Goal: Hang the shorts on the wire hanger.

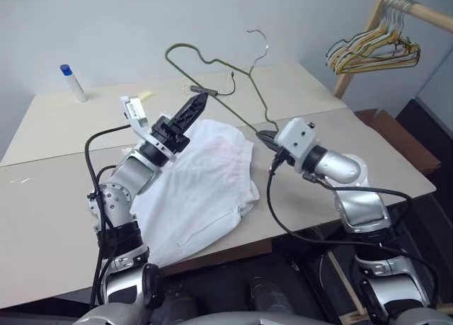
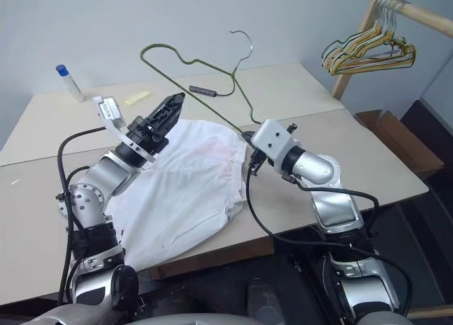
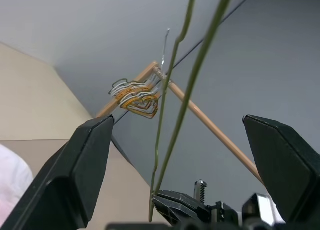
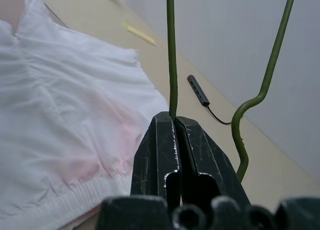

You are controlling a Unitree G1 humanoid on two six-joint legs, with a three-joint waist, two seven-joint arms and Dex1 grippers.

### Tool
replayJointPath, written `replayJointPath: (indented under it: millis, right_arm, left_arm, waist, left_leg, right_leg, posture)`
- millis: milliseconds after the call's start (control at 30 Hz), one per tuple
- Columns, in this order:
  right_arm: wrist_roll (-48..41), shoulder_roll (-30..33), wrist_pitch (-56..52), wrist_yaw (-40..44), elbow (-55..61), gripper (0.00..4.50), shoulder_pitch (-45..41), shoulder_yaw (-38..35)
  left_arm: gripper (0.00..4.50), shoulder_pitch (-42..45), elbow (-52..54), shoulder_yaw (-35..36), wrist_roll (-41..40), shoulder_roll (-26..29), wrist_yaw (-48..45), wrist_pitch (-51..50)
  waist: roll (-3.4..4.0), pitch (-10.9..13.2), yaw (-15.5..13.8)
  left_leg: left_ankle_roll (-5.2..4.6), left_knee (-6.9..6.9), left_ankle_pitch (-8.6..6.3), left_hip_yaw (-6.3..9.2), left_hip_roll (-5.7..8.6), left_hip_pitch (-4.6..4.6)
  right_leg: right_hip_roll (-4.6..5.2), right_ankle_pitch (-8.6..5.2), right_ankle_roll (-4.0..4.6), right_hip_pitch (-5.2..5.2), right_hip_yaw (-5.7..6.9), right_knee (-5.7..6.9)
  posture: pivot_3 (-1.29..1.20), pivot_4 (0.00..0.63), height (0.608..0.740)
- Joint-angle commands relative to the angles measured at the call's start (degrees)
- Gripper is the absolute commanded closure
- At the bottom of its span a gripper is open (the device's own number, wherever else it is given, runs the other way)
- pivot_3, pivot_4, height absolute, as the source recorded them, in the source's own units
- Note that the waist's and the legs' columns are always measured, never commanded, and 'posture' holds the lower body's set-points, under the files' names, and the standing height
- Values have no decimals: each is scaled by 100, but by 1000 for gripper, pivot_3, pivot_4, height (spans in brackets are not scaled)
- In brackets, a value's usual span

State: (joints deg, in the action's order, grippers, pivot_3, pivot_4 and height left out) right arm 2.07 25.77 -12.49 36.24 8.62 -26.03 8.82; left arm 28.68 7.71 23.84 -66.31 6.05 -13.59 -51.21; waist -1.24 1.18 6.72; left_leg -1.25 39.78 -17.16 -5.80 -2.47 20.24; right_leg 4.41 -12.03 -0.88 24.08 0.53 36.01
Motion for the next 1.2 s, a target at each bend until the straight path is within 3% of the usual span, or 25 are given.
replayJointPath:
  millis: [33,133,533,733,867,1000,1167,1200]
  right_arm:
    - [113,-14,19,-138,264,4466,-63,20]
    - [161,-22,62,-159,276,4500,-32,59]
    - [283,4,74,-71,600,4500,233,223]
    - [381,-62,57,-94,592,4500,223,320]
    - [475,-52,119,-27,637,3399,187,482]
    - [452,-2,197,-10,726,2024,224,445]
    - [-854,128,-638,571,1148,311,261,-315]
    - [-1202,277,-891,830,1184,311,252,-493]
  left_arm:
    - [27,151,52,-111,-20,-66,72,261]
    - [571,139,40,-216,136,-109,197,433]
    - [4461,136,-248,-266,233,-124,296,869]
    - [4461,68,-221,-340,314,-110,310,911]
    - [4500,32,-73,-568,664,30,62,1053]
    - [4500,-11,7,-518,584,279,-474,1157]
    - [4500,72,-172,-351,589,993,-1367,1181]
    - [4500,109,-238,-332,628,1178,-1580,1198]
  waist:
    - [0,0,4]
    - [0,0,6]
    - [-1,1,17]
    - [-3,2,16]
    - [-3,2,19]
    - [-4,2,21]
    - [-7,4,13]
    - [-7,5,3]
  left_leg:
    - [0,0,0,2,2,1]
    - [0,-1,0,2,2,2]
    - [-1,-1,-1,4,2,2]
    - [-2,-1,-1,5,3,2]
    - [-2,-2,-1,6,2,2]
    - [-2,-1,-1,5,2,4]
    - [-2,-2,-1,7,0,6]
    - [-2,-2,-1,7,0,5]
  right_leg:
    - [0,0,0,0,0,-1]
    - [0,0,0,0,0,-3]
    - [-1,0,0,-1,1,-5]
    - [-1,0,0,-1,2,-6]
    - [-2,0,0,0,3,-6]
    - [-1,-1,0,2,3,-7]
    - [-2,-1,0,3,7,-7]
    - [-2,-1,0,2,7,-7]
  posture:
    - [-103,0,740]
    - [-102,0,740]
    - [-106,0,740]
    - [-104,0,740]
    - [-101,0,740]
    - [-99,0,740]
    - [-78,0,740]
    - [-74,0,740]
